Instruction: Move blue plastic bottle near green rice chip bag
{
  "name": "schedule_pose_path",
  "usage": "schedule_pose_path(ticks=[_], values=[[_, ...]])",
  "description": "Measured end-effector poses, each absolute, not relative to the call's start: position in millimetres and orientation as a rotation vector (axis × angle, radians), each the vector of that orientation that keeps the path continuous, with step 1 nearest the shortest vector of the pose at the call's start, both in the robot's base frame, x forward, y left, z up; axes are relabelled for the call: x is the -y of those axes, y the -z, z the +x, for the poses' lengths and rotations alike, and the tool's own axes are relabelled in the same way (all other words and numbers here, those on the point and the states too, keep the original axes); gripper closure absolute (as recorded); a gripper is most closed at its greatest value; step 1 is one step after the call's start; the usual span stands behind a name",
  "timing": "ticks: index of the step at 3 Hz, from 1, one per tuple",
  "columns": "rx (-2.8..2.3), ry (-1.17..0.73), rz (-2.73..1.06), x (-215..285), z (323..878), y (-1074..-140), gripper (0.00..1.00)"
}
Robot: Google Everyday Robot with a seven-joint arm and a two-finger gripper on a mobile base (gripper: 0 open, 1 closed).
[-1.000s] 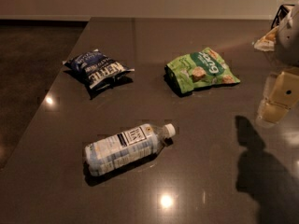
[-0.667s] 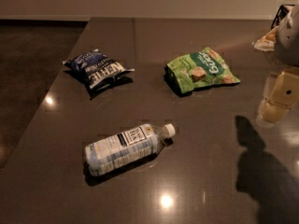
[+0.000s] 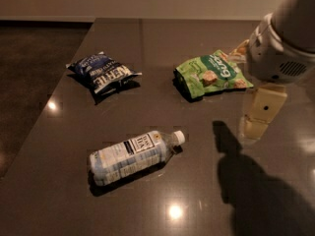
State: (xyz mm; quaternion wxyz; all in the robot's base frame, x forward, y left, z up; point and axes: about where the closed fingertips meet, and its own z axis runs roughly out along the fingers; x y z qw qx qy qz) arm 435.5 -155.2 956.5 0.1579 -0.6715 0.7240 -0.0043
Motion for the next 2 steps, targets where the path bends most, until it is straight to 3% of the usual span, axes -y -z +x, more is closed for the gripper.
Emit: schedule_pose_path(ticks=[2], values=[[-1.855,-0.075,-2.155,63,417,-923,0.00]])
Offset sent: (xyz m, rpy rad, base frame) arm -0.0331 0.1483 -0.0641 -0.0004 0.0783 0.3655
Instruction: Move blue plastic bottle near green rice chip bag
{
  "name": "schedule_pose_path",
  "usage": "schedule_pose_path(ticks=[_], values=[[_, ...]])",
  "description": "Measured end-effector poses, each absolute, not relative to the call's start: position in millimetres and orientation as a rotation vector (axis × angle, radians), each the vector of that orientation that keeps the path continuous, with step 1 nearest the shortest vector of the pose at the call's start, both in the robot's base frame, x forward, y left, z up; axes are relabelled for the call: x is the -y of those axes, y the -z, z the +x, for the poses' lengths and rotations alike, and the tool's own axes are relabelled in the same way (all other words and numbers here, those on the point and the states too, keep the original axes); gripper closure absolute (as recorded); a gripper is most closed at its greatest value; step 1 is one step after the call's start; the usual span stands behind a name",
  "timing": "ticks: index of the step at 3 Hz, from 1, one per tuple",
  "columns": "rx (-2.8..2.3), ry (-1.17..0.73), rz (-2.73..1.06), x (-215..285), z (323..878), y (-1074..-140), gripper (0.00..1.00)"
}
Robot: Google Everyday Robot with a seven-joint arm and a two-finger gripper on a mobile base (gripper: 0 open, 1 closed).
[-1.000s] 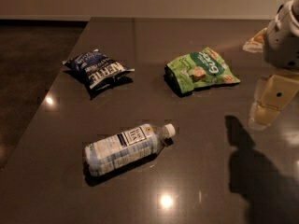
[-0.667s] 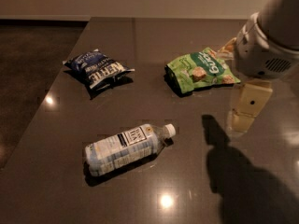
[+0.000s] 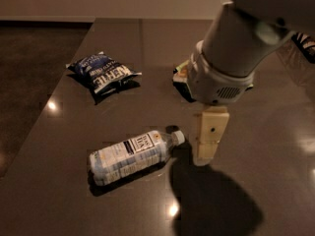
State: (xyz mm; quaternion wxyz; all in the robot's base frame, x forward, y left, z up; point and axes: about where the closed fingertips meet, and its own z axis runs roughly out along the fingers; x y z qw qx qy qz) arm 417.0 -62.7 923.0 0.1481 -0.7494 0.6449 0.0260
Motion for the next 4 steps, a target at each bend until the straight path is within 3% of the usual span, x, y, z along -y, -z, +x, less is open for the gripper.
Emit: schedule_pose_path(ticks=[3,4], values=[[-1.718,-0.142,-2.345,-15,394,-868,0.00],[-1.712,-0.148,-2.369,-24,391,-856,0.15]])
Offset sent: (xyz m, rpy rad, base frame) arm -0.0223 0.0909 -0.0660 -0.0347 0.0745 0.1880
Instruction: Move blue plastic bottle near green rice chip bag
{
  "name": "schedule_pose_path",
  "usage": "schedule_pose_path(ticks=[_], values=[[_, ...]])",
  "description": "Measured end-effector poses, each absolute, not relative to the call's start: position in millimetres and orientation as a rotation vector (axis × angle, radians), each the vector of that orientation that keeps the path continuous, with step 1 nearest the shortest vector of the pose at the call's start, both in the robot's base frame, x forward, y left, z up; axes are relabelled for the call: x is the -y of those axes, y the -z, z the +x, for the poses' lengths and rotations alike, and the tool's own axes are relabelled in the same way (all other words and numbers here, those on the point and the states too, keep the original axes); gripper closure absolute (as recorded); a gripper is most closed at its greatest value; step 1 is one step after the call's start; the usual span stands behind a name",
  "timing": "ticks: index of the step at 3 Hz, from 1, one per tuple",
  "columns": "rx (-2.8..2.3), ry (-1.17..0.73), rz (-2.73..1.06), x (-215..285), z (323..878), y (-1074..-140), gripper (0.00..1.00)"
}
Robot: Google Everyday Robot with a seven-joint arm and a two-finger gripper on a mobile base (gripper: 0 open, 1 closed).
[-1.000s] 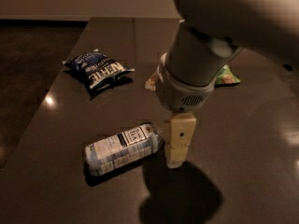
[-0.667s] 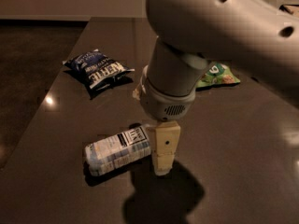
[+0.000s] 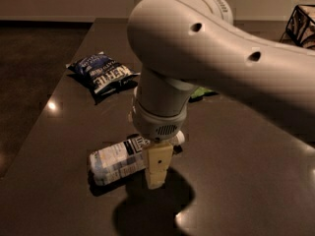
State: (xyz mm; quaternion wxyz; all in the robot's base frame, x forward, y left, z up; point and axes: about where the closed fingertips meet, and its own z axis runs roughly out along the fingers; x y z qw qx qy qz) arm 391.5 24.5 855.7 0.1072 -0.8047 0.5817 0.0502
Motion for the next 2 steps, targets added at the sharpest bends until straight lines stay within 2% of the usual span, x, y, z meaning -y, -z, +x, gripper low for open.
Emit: schedule_pose_path(ticks=[2], values=[[-1.742,-0.156,-2.356,-26.3,395.3,-848.6,0.62]])
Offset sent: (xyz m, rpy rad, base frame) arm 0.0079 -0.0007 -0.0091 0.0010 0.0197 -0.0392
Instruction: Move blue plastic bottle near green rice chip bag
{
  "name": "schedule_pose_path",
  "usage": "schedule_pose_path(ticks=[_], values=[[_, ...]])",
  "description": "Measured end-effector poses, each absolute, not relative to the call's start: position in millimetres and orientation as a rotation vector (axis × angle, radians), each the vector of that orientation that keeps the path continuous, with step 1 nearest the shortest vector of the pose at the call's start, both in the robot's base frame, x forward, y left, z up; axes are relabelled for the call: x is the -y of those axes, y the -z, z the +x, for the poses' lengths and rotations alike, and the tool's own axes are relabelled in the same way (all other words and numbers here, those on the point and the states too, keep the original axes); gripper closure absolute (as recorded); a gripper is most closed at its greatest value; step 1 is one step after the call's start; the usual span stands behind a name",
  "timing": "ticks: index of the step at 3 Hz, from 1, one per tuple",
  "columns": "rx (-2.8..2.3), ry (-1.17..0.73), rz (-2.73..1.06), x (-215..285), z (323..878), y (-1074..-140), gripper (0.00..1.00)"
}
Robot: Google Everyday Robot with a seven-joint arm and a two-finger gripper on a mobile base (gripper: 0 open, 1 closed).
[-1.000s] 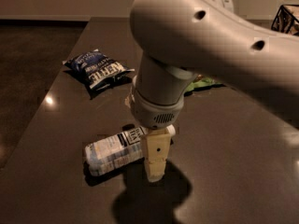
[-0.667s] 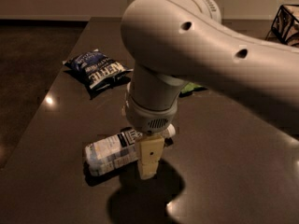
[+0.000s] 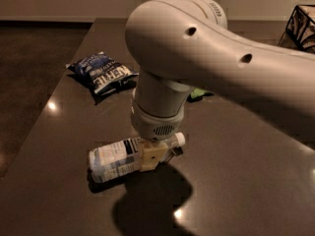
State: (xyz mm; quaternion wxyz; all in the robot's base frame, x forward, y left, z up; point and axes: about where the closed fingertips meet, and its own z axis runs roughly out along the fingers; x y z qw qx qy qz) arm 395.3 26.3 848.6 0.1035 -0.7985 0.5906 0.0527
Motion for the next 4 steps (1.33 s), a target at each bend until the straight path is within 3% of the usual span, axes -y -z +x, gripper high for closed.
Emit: schedule_pose_path(ticks=[1,2,4], values=[[-1.778,-0.150,-2.318,-19,403,-856,0.85],[-1.862,-0.120,-2.229,4,427,-873,1.00],[-2.055,-0.013,-1.976,77,492,-901,1.00]])
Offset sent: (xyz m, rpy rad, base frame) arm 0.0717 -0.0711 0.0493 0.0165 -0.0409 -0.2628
